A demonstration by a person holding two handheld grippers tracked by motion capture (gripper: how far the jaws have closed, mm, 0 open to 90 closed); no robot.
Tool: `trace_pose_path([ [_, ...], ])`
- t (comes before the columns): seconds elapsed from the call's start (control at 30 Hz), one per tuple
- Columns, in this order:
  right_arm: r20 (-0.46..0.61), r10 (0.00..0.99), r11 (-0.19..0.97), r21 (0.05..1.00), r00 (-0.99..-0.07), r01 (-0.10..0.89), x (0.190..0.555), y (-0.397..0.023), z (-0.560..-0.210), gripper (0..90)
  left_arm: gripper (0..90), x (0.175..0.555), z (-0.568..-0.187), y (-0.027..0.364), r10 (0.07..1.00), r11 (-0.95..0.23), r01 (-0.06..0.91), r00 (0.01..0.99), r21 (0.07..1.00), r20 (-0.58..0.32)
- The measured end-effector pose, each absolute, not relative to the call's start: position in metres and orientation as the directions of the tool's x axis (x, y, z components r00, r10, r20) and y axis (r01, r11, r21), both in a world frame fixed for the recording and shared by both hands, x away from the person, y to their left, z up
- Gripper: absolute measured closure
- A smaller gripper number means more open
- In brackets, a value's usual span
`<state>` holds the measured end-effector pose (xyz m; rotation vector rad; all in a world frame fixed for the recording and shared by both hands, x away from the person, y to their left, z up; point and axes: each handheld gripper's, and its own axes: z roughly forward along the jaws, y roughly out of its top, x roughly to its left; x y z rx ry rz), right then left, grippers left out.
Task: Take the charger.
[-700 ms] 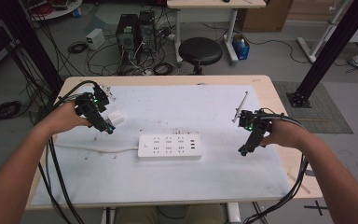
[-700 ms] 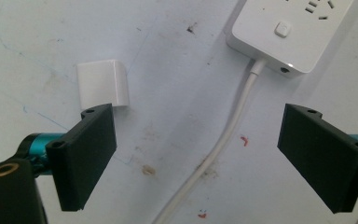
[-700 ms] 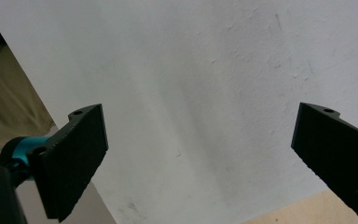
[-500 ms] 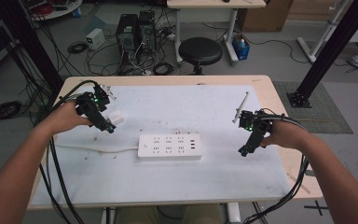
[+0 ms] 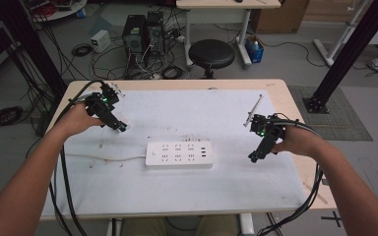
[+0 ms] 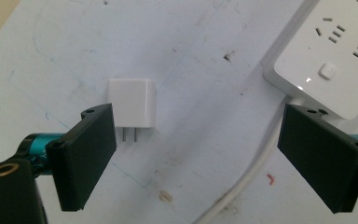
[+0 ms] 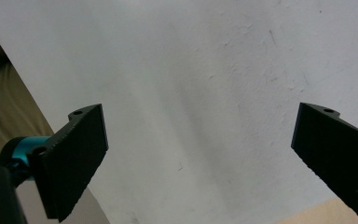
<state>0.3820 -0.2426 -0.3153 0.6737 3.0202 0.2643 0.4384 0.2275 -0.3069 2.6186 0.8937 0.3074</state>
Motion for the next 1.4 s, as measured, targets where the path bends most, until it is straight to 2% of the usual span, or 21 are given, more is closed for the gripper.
trace_pose_path([
  [0.63, 0.014, 0.455, 0.874, 0.182, -0.890, 0.450, 0.376, -0.243, -0.312, 3.0, 11.5, 0.473, -0.332, 0.237, 0.671, -0.694, 0.586, 0.736, 0.417, 0.083],
  [0.97, 0.016, 0.456, 0.875, 0.177, -0.890, 0.451, 0.374, -0.243, -0.312, 3.0, 11.5, 0.495, -0.359, 0.239, 0.685, -0.693, 0.619, 0.725, 0.371, 0.070],
  [1.03, 0.013, 0.449, 0.880, 0.169, -0.893, 0.445, 0.374, -0.243, -0.312, 3.0, 11.5, 0.500, -0.369, 0.241, 0.696, -0.677, 0.638, 0.717, 0.367, 0.040],
  [1.4, 0.025, 0.459, 0.877, 0.147, -0.888, 0.458, 0.375, -0.241, -0.314, 3.0, 13.9, 0.512, -0.399, 0.253, 0.693, -0.682, 0.653, 0.721, 0.329, 0.008],
])
